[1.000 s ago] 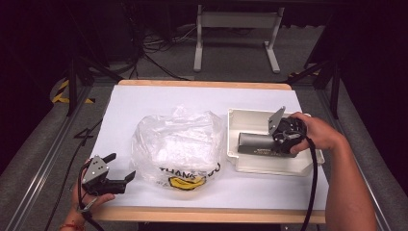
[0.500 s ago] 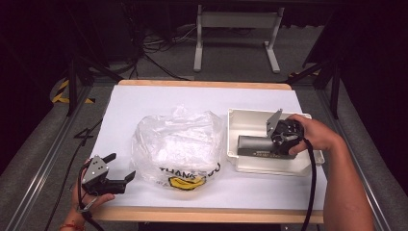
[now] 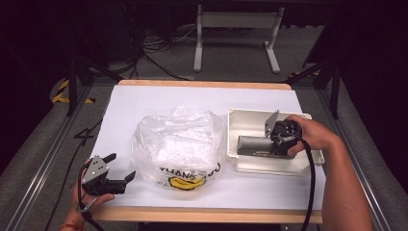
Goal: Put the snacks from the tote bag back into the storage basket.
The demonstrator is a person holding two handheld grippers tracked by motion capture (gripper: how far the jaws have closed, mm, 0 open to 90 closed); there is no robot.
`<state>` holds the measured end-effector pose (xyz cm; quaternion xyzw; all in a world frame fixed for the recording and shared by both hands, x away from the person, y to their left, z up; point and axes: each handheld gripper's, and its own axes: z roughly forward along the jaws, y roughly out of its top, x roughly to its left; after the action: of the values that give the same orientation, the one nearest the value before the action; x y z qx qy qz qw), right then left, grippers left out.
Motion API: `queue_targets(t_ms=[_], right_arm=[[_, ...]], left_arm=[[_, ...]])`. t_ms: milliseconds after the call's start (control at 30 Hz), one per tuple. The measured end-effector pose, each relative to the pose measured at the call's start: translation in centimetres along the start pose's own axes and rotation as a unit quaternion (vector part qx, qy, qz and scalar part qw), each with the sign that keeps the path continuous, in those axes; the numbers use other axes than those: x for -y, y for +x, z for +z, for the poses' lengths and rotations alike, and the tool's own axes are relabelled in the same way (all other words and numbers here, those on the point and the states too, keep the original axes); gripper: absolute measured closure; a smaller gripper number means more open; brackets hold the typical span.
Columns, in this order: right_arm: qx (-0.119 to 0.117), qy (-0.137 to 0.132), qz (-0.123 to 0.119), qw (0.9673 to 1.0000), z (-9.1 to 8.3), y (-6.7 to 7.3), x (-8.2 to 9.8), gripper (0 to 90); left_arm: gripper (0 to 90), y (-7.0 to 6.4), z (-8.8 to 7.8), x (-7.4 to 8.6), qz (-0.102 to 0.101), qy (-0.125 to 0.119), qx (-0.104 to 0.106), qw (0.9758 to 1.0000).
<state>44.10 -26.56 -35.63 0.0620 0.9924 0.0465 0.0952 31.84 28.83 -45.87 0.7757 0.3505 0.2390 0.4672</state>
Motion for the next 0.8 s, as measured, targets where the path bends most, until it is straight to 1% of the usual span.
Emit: queue_targets(t_ms=[100, 167, 300, 400, 467, 533, 633, 767, 800], right_arm=[[-0.003, 0.004, 0.01, 0.9999, 0.14, -0.04, 0.1, 42.5], [-0.003, 0.011, 0.01, 0.9999, 0.28, -0.05, 0.09, 42.5], [-0.001, 0.008, 0.011, 0.9999, 0.41, -0.07, 0.09, 42.4], [0.001, 0.011, 0.01, 0.9999, 0.46, -0.14, 0.13, 42.2], [0.006, 0.015, 0.013, 0.9998, 0.5, -0.2, 0.21, 42.2], [0.006, 0.02, 0.017, 0.9996, 0.52, -0.19, 0.26, 42.1], [0.005, 0.023, 0.019, 0.9996, 0.55, -0.27, 0.25, 41.9], [0.01, 0.025, 0.022, 0.9994, 0.49, -0.22, 0.19, 41.8], [0.01, 0.023, 0.02, 0.9995, 0.51, -0.25, 0.2, 41.8]], left_arm=[[5.9, 0.01, -0.01, 0.01, -0.001, -0.001, 0.001, 1.0], [5.9, 0.0, -0.02, 0.01, 0.0, -0.001, 0.0, 1.0], [5.9, 0.0, -0.03, 0.01, 0.0, -0.001, 0.0, 1.0], [5.9, 0.0, -0.03, 0.01, -0.001, -0.001, 0.0, 1.0], [5.9, 0.01, -0.03, 0.01, -0.001, -0.002, 0.001, 1.0], [5.9, 0.01, -0.03, 0.02, -0.001, -0.002, 0.001, 1.0], [5.9, -0.01, -0.03, 0.01, 0.0, -0.001, 0.0, 1.0], [5.9, 0.0, -0.03, 0.01, -0.001, -0.002, 0.0, 1.0], [5.9, -0.01, -0.03, 0.01, -0.001, -0.001, -0.001, 1.0]])
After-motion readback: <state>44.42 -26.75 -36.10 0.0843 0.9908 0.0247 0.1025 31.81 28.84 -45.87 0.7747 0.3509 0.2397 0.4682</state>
